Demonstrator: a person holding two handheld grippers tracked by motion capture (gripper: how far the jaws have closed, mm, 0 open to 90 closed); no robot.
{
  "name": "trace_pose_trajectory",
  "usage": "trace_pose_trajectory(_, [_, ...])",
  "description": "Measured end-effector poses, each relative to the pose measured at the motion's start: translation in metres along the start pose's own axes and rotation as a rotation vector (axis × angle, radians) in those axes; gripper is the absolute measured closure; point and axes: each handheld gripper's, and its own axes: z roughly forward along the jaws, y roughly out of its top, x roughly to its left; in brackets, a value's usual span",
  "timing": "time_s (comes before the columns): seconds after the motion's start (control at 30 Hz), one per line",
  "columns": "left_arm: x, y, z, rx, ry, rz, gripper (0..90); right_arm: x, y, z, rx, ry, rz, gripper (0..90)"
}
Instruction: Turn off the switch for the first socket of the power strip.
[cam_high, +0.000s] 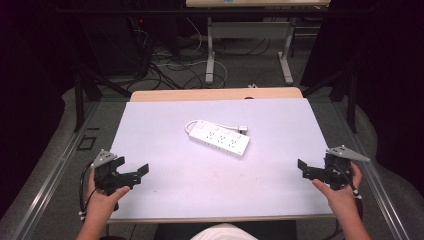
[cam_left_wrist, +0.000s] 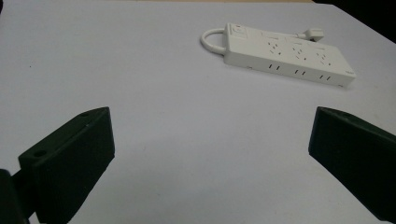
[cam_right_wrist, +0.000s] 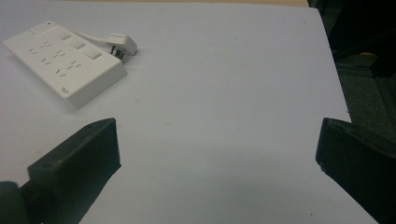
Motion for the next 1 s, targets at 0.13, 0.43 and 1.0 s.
trace_pose_trajectory(0.13, [-0.001, -0.002, 0.000, 0.000, 0.007, 0.000, 0.4, 0.003, 0.000, 0.002, 0.002, 0.003, -0.003, 0.0])
trace_pose_trajectory(0.43, [-0.002, -0.002, -0.001, -0.002, 0.019, -0.015, 0.6, 0.013, 0.004, 0.004, 0.010, 0.033, -0.038, 3.7])
trace_pose_trajectory(1.0, [-0.004, -0.001, -0.001, 0.000, 0.021, -0.014, 0.9, 0.041, 0.029, 0.016, 0.040, 0.109, -0.135, 14.8])
